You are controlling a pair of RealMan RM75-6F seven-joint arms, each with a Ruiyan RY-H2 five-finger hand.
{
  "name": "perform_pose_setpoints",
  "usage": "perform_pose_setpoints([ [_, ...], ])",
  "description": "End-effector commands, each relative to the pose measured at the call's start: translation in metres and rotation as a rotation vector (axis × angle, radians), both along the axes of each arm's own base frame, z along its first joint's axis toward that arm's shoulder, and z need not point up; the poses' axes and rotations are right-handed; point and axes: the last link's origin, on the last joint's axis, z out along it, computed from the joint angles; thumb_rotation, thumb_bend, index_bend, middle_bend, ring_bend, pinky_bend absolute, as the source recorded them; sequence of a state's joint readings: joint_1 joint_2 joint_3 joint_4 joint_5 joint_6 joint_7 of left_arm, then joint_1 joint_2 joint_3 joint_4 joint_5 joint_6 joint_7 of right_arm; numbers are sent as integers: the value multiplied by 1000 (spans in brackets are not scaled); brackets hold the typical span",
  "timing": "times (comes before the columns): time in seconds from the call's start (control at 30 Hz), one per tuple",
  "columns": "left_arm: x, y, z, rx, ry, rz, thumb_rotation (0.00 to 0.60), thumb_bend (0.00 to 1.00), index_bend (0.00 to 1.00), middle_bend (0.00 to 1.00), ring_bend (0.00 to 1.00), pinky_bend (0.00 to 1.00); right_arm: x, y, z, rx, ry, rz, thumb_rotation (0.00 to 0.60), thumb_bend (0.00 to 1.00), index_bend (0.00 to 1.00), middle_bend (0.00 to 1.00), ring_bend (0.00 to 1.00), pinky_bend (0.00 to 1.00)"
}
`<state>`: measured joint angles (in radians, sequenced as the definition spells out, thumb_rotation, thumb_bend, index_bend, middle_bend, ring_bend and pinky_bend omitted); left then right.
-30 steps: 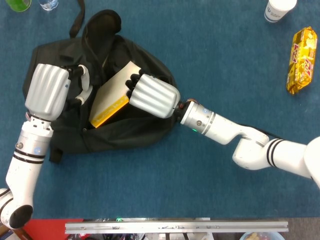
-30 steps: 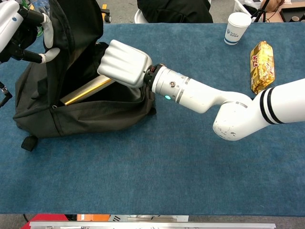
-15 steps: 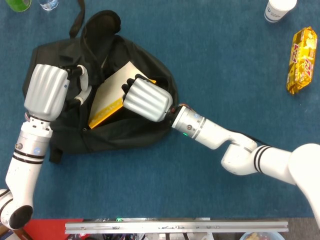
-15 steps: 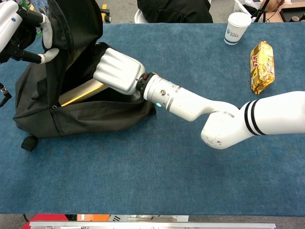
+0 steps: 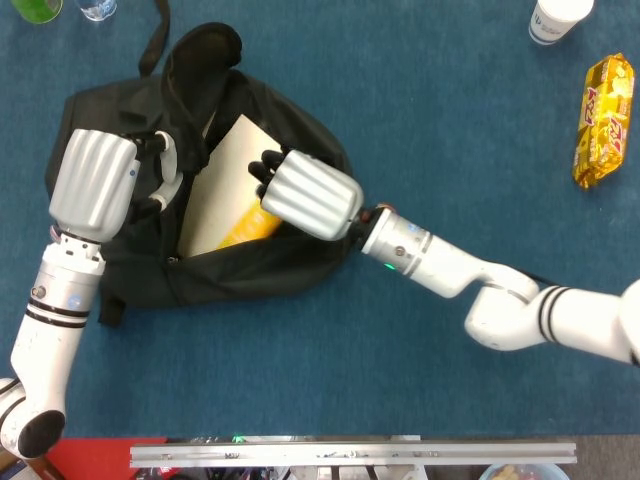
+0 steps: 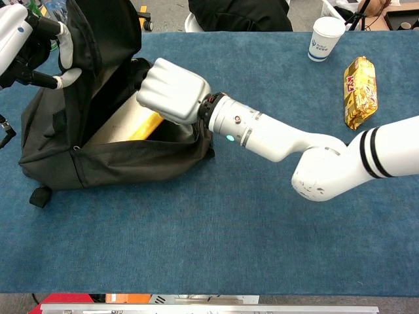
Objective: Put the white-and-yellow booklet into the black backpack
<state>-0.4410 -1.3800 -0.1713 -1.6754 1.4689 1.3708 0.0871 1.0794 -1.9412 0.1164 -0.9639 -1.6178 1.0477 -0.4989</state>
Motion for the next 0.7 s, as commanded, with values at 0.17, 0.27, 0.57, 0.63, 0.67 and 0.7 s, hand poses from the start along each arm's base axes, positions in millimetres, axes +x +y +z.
perform_pose_setpoints([
  [0.17,-2,-1,1,-10,2,4,600,413,700,801,863,1000,-17,-2,50,-36,-23,-38,600,319,181,380,385,638],
  [0.27,-3,-5,0,-44,10,2,600,416,681,786,853,1000,-25,-5,75,-67,-65,-58,600,319,181,380,385,638],
  [0.57,2,-21,-6,-195,86,-30,600,412,397,596,590,811,-67,-16,153,-183,-126,-171,600,318,181,386,384,638],
  [0.63,6,-22,-7,-217,97,-38,600,394,315,521,500,713,-75,-17,167,-208,-135,-193,600,319,181,390,385,638],
  [0.67,7,-23,-8,-221,99,-42,600,388,300,500,479,687,-79,-17,172,-213,-140,-203,600,319,181,391,385,638],
  [0.7,9,-23,-8,-223,100,-47,600,380,286,470,451,655,-83,-17,178,-219,-147,-216,600,319,181,393,385,638],
])
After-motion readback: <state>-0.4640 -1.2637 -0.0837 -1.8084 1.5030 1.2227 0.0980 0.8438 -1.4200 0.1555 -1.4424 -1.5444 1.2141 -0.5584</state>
